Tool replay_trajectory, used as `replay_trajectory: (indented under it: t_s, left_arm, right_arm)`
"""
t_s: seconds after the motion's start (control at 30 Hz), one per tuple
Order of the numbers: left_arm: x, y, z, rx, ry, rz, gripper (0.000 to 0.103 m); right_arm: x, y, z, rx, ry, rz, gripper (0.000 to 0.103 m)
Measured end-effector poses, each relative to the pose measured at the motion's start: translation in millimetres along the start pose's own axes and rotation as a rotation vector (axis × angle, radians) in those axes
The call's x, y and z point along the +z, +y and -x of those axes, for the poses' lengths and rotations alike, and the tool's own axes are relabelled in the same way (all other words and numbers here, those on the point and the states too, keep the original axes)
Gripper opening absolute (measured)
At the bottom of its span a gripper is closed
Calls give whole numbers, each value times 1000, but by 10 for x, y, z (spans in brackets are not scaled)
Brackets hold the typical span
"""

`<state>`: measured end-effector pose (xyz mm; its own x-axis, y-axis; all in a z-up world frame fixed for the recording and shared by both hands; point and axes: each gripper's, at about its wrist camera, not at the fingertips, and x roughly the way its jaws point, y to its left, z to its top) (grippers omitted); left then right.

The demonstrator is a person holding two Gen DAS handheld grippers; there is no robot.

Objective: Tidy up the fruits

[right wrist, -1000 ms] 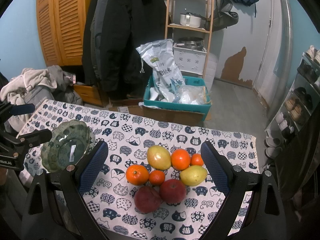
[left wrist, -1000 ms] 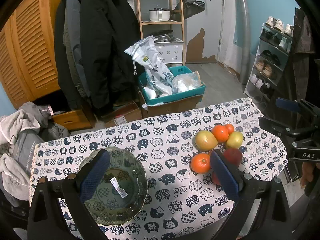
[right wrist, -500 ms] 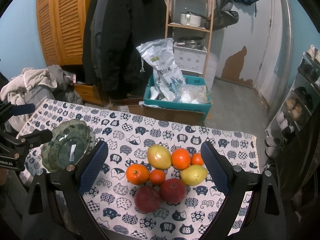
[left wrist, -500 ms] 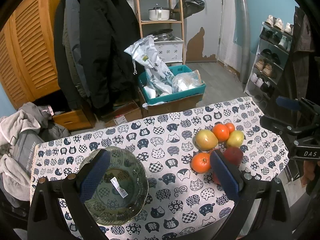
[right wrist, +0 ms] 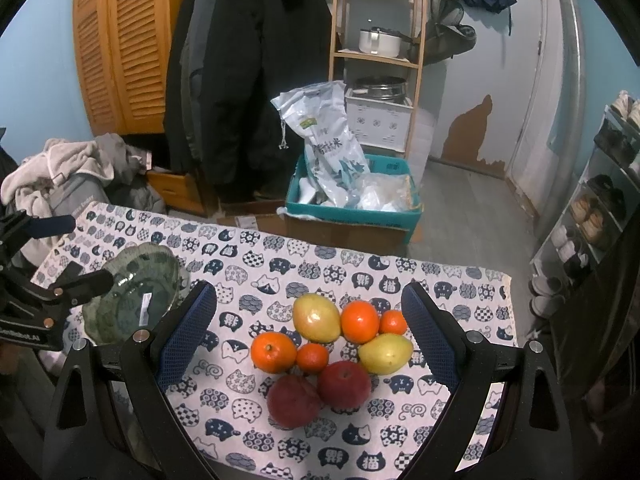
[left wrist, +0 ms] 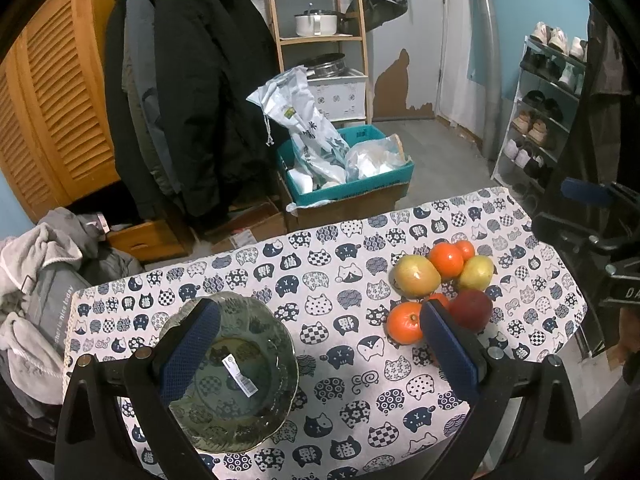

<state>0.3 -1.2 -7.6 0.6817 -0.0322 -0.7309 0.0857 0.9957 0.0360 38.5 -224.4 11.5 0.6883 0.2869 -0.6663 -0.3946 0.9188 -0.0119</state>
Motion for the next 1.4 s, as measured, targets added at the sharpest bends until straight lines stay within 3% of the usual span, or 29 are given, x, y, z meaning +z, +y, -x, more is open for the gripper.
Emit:
replay_trajectory:
  t_s: [0.43, 0.83, 1.4]
  left_arm:
    - [1, -199, -519, -60, 118, -23, 101]
    - [-89, -501, -1047, -94, 220, -50, 101]
    - [-188, -644, -1619, -114, 317, -32, 101]
  right_arm:
    - [-41, -392, -235, -35, 51, -83, 92]
    - [-391, -678, -732, -49, 204, -167, 92]
    - [-981, -733, -1500, -37, 439, -190, 92]
